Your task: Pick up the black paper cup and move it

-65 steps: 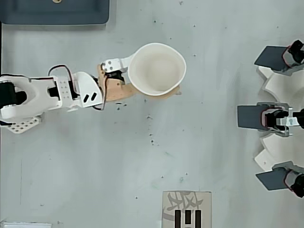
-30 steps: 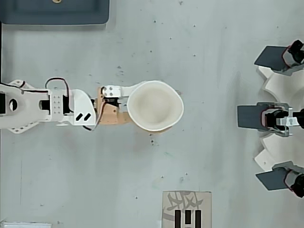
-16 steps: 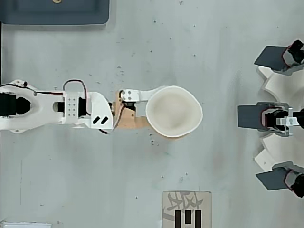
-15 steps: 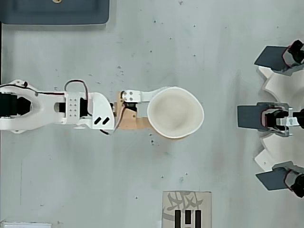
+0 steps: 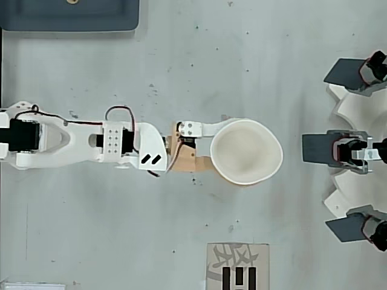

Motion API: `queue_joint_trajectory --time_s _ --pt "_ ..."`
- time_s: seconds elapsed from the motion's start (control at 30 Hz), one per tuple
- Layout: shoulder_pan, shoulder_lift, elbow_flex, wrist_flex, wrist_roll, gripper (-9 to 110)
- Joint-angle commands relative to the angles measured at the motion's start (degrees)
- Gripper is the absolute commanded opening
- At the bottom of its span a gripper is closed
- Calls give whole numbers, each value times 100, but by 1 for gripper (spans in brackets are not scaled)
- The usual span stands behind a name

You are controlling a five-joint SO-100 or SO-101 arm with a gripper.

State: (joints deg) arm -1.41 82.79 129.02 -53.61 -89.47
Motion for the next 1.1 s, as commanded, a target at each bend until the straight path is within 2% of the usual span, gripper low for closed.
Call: queue_joint_trajectory --time_s 0.0,0.57,1.07 --pt "26 9 -536 44 44 6" --pt "-79 -492 -1345 316 44 6" --pt "-141 -571 -1424 369 44 5"
